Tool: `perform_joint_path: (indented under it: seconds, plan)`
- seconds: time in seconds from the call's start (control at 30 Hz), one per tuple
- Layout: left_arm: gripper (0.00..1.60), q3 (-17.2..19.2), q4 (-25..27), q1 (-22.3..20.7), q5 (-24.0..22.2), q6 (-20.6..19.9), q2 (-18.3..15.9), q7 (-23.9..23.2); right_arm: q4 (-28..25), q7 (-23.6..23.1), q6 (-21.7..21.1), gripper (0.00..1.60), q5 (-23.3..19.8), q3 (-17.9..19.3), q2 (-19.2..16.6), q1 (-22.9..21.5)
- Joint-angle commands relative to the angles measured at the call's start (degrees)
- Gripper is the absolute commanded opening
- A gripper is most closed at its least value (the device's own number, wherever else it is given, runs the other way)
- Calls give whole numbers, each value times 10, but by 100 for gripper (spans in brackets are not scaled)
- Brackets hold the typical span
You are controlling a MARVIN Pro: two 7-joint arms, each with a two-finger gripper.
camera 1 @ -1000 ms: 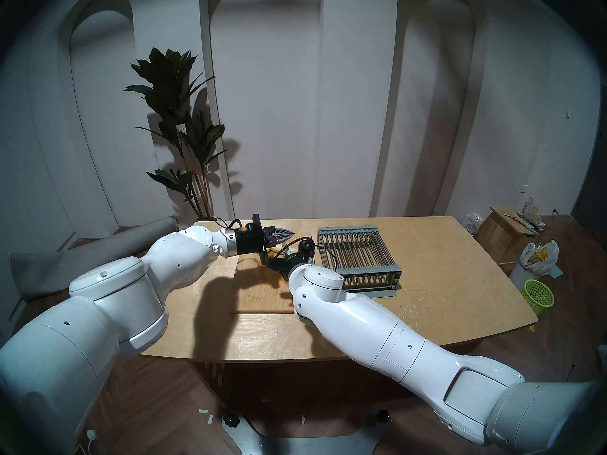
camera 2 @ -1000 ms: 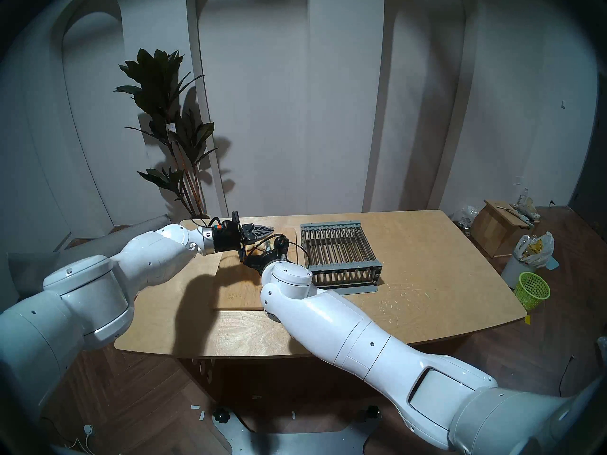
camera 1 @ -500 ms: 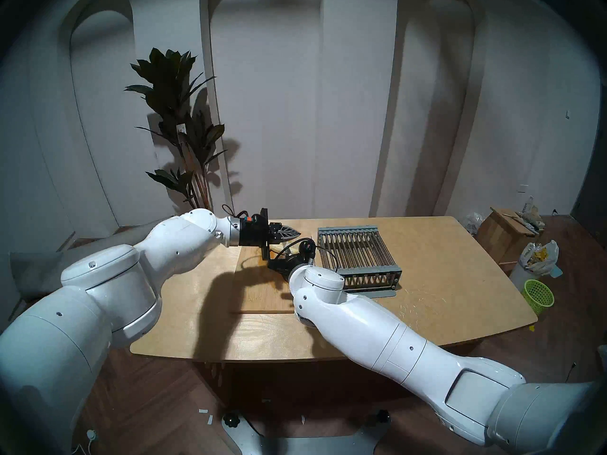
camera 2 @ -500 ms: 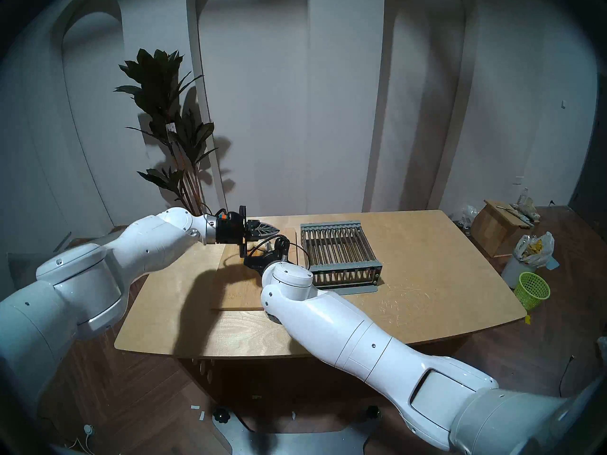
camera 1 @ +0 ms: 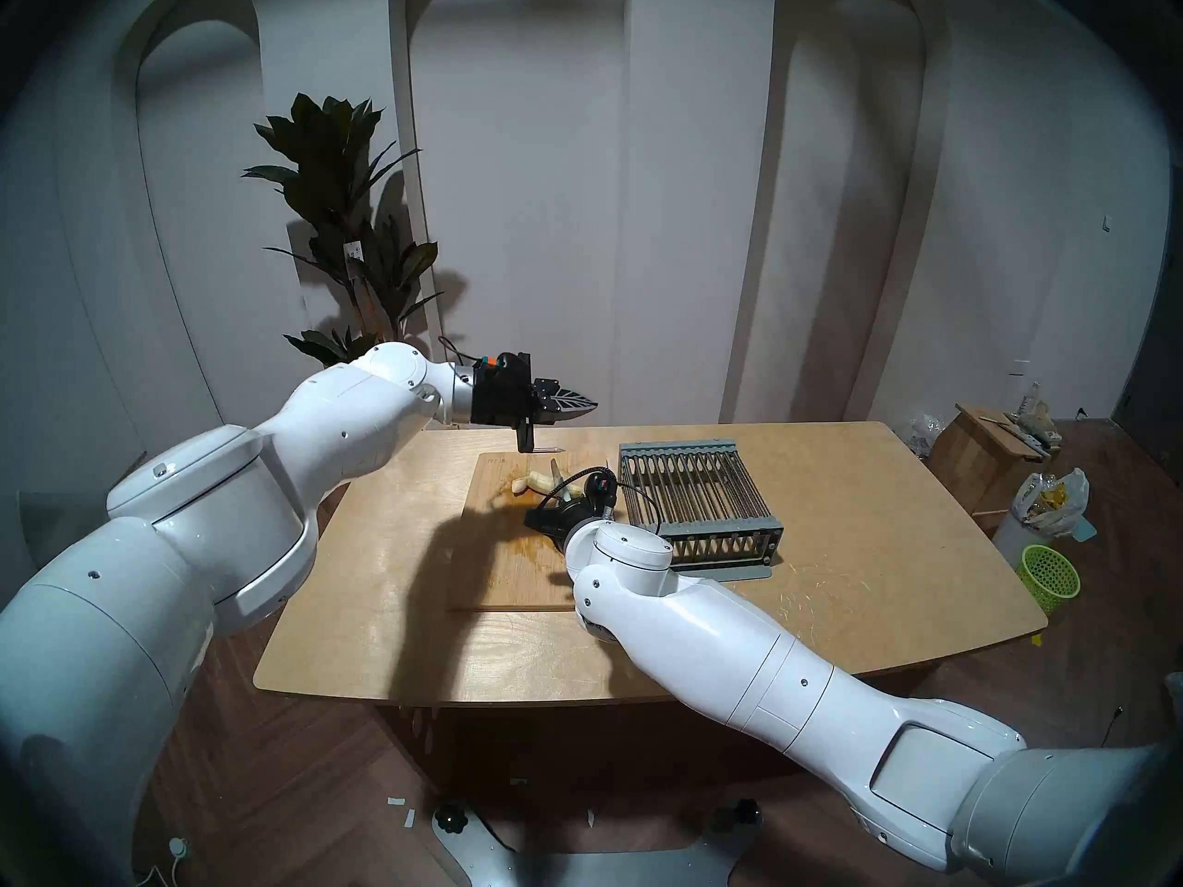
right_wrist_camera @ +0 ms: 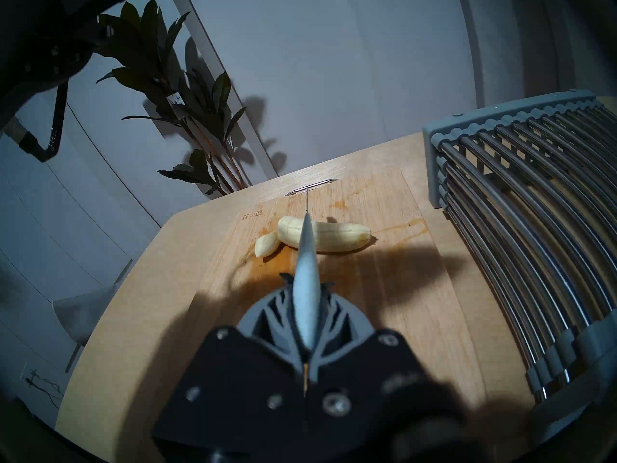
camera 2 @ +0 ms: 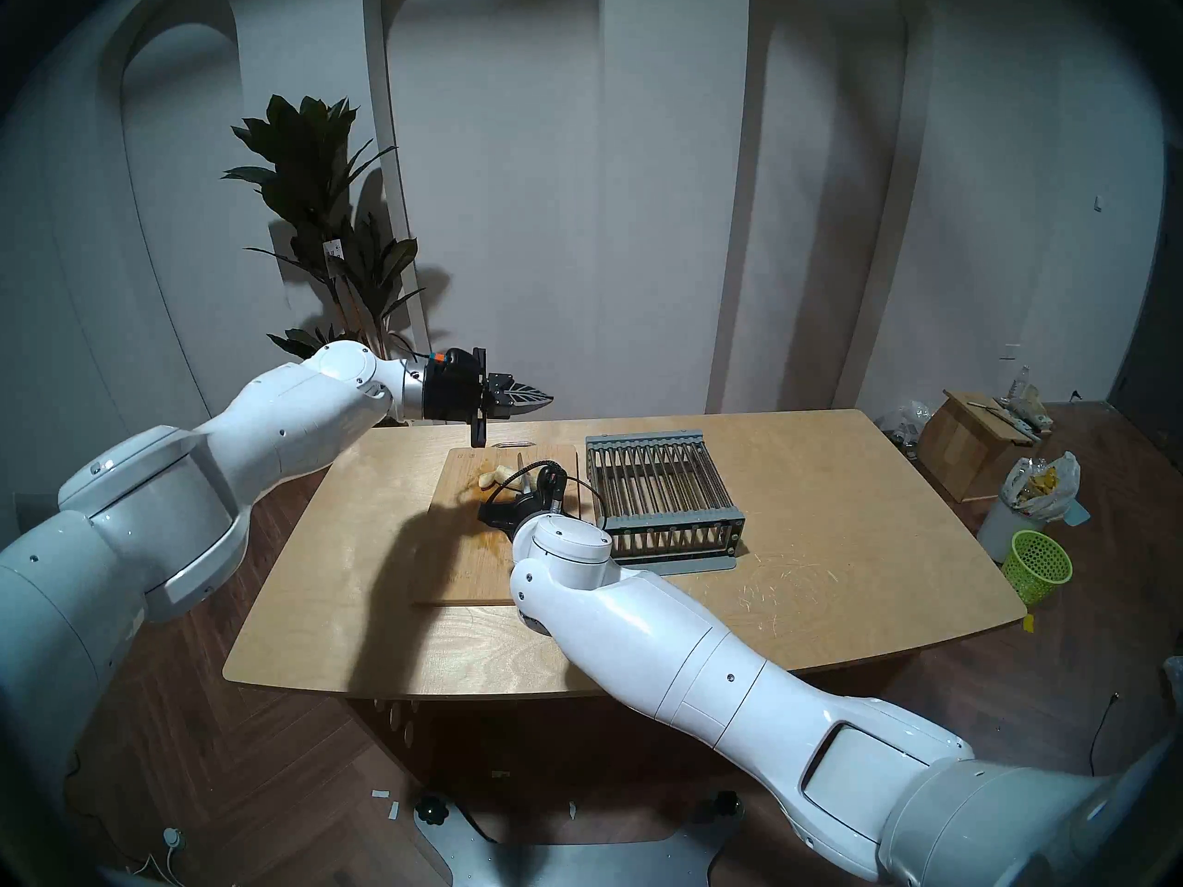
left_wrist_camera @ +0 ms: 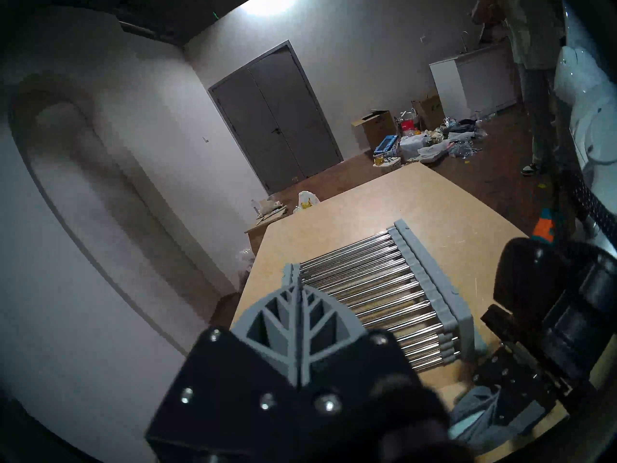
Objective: Cut the banana into four pieces on the cutting board
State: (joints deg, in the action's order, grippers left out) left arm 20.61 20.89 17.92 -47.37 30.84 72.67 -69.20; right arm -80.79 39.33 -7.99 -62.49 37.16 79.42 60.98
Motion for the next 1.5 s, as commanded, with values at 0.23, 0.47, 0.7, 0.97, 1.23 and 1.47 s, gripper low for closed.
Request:
perform_joint_path:
  seconds: [0.23, 0.47, 0.7, 0.97, 1.23, 1.47]
  plan:
    - [0, -9, -50, -5, 3, -38, 38, -22, -20, 4, 0, 0, 1, -3, -1, 3]
    - [0, -18, -71, 23, 4, -41, 51, -29, -24, 7, -1, 0, 1, -3, -3, 5]
    - [0, -24, -86, 45, 2, -44, 65, -32, -26, 9, -2, 0, 0, -4, -4, 7]
    - [0, -29, -101, 60, 1, -48, 76, -29, -29, 12, -2, 0, 0, -5, -6, 8]
    - [0, -39, -114, 74, 7, -42, 80, -26, -34, 14, -2, 0, 0, -3, -9, 8]
    - [0, -51, -124, 83, 14, -30, 79, -22, -37, 15, -3, 0, -2, -3, -9, 9]
